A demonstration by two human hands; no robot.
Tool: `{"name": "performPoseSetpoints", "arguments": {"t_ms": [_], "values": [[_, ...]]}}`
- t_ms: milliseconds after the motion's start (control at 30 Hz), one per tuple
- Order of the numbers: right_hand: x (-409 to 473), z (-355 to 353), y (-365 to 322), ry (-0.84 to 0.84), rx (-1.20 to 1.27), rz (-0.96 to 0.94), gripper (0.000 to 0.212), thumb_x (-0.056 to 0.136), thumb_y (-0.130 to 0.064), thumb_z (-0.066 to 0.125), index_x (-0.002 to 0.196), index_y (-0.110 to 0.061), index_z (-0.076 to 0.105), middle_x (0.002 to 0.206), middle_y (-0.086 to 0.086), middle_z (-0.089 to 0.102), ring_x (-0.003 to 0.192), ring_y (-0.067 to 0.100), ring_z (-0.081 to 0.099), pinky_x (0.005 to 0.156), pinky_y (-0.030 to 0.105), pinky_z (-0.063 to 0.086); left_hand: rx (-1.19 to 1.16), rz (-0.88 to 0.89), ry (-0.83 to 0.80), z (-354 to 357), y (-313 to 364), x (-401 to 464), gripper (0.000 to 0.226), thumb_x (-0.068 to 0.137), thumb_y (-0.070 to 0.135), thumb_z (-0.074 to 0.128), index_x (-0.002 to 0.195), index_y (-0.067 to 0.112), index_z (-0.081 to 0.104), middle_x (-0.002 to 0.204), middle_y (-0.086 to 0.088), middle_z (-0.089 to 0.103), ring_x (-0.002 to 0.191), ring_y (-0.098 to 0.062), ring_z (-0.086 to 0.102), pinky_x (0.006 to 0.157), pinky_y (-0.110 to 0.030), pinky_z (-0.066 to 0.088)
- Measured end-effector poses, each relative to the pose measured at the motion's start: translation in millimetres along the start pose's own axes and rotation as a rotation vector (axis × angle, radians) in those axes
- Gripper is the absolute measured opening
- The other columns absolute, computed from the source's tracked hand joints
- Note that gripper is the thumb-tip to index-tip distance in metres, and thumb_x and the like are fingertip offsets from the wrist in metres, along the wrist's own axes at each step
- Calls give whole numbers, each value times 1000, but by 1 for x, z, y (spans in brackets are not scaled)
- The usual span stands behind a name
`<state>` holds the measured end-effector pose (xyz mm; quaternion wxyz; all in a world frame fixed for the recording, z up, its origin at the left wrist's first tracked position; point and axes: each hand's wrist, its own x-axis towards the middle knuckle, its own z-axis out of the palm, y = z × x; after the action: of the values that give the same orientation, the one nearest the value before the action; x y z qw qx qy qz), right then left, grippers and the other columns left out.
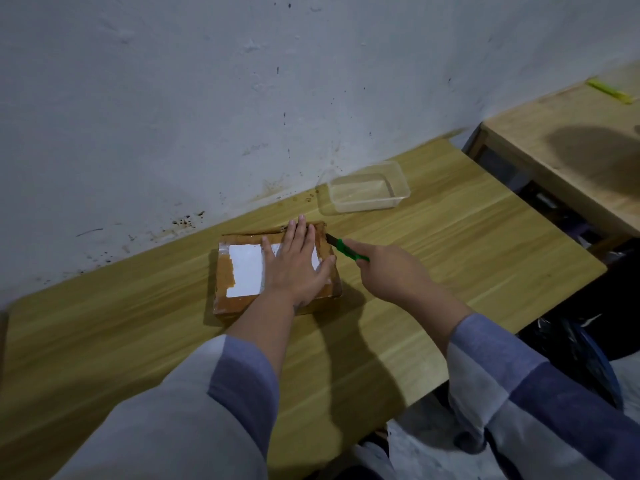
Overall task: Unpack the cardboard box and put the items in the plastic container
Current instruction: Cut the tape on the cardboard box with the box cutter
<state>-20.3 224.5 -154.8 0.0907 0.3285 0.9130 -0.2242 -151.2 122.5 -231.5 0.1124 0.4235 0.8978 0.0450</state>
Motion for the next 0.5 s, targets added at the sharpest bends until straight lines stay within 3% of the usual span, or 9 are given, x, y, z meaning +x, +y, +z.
{"name": "performPoseSetpoints", "arguments": {"t_ms": [167, 267, 333, 500], "values": [[4, -4, 10, -25, -23, -11, 49, 99, -23, 36, 142, -45, 29, 113, 9, 65, 94, 26, 63, 67, 32, 44, 28, -8, -6, 1, 1, 1, 87, 87, 74, 18, 152, 22, -10, 157, 6, -26, 143, -10, -25, 112, -59, -12], [4, -2, 11, -78, 215, 3, 49, 97, -17, 39, 140, -40, 34, 114, 11, 64, 86, 26, 65, 64, 35, 52, 15, -14, -11, 0, 5, 2, 84, 90, 69, 20, 152, 21, -10, 157, 4, -26, 144, -11, -25, 113, -59, -13], [4, 3, 12, -83, 348, 34, 49, 97, -14, 39, 138, -41, 36, 113, 10, 61, 74, 25, 64, 53, 33, 55, 11, -19, -5, 0, 6, 1, 82, 91, 66, 21, 153, 20, -9, 157, 3, -25, 144, -12, -24, 114, -59, -12], [6, 6, 18, -51, 514, 74, 44, 95, -18, 41, 132, -42, 46, 83, -4, 52, 56, 15, 51, 40, 26, 43, -8, -10, 52, 1, 6, -3, 80, 91, 66, 25, 153, 22, 0, 160, 4, -18, 146, -13, -18, 115, -56, -10]]}}
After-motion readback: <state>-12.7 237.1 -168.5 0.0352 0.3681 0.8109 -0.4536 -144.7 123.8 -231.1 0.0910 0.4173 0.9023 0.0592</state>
